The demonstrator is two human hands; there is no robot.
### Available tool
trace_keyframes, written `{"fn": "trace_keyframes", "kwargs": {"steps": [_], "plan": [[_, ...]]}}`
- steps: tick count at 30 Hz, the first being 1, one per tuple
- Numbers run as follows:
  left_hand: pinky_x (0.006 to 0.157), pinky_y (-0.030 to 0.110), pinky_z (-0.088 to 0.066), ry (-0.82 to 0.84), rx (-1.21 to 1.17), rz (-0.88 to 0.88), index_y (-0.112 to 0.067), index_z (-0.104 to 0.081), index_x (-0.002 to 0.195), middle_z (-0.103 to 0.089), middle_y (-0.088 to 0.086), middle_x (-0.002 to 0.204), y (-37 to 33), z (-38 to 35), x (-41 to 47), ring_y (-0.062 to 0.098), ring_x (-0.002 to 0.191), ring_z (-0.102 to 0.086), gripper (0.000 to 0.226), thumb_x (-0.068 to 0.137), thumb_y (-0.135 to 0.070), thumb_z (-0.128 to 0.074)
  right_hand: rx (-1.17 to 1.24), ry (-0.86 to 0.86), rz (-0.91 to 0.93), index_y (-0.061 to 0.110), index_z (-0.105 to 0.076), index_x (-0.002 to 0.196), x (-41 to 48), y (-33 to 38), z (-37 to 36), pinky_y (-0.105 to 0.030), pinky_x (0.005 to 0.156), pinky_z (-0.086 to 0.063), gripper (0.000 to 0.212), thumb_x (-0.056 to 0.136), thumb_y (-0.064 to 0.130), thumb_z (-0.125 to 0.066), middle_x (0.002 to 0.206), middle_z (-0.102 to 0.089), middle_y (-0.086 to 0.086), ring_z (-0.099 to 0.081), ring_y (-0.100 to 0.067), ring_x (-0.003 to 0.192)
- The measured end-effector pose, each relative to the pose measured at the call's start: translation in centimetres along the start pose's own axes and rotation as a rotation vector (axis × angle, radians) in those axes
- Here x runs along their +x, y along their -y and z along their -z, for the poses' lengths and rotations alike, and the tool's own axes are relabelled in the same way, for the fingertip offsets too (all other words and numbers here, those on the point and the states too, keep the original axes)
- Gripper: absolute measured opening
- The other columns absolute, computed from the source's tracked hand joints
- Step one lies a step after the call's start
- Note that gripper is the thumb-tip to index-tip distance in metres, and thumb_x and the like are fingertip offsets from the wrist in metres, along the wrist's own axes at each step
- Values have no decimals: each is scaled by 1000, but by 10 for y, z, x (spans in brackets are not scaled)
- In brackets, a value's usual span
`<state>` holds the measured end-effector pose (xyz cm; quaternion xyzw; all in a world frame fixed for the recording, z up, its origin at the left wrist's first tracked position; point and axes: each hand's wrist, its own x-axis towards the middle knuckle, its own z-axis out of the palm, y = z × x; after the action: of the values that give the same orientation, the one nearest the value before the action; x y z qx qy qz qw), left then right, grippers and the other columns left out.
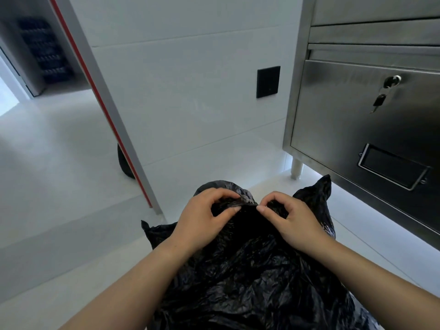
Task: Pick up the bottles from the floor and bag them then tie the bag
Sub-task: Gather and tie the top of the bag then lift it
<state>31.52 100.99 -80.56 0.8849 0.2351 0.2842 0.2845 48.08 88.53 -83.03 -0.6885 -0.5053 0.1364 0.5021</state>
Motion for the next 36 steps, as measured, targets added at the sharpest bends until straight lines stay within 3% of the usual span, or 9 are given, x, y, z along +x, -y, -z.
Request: {"fn": "trace_keyframes", "kwargs": {"steps": [4,6,11,14,17,20,27,30,36], "plan": [[80,1,-37,-10,6,77,-44,-62,101,-63,-24,94,9,9,0,-12,96,-53,24,78,-39,-69,26,-96,-23,30,-61,75,6,-2,5,-14,62,-43,9,83,34,-63,76,-66,15,-58,-3,66],[78,-1,-36,9,18,109,-40,-64,101,-61,-27,91,15,12,-2,-18,93,-52,23,78,-40,-70,32,-134,-47,30,-61,75,7,-6,10,-17,62,-44,9,83,33,-63,77,-66,13,-58,-7,66],[84,18,-47,4,-61,159,-28,-71,94,-71,-17,92,19,15,-2,-4,90,-63,19,80,-40,-67,27,-90,-85,30,-62,76,5,-12,12,-27,71,-47,9,84,32,-63,79,-66,12,-60,-11,72],[75,8,-44,-67,-113,118,-35,-68,82,-69,-19,85,9,18,6,-6,82,-61,5,79,-39,-68,53,-66,-59,29,-62,76,4,-8,12,-24,71,-47,9,85,30,-63,78,-66,13,-60,-6,72],[71,3,-39,-93,-139,56,-35,-63,79,-66,-16,84,-4,15,11,-2,82,-59,7,78,-36,-70,78,-84,-20,29,-62,76,6,-1,15,-13,69,-45,9,85,30,-63,76,-65,16,-59,-1,71],[71,3,-38,-106,-143,18,-33,-62,80,-64,-17,83,-11,8,13,-3,82,-58,9,78,-36,-70,90,-82,-9,29,-62,76,6,3,20,-17,69,-46,8,84,32,-63,74,-65,15,-59,-4,70],[91,4,-35,75,-58,-50,-37,-52,124,-53,-25,115,-14,-11,13,-8,107,-49,56,72,-49,-70,32,33,-31,30,-62,79,-14,-8,24,-25,73,-47,8,83,36,-63,79,-66,11,-60,-7,76],[93,2,-31,186,9,-103,-33,-59,120,-57,-23,113,-16,-27,15,-9,108,-48,45,78,-44,-68,54,30,-64,29,-62,80,-24,-16,28,-23,76,-47,8,83,36,-63,81,-66,12,-61,-6,80],[75,14,-43,215,40,-3,-31,-66,85,-67,-17,85,2,-41,-16,-5,86,-58,7,83,-38,-65,30,62,-176,39,-62,86,-57,-55,37,-10,75,-40,4,83,40,-64,94,-64,26,-58,10,86]]}}
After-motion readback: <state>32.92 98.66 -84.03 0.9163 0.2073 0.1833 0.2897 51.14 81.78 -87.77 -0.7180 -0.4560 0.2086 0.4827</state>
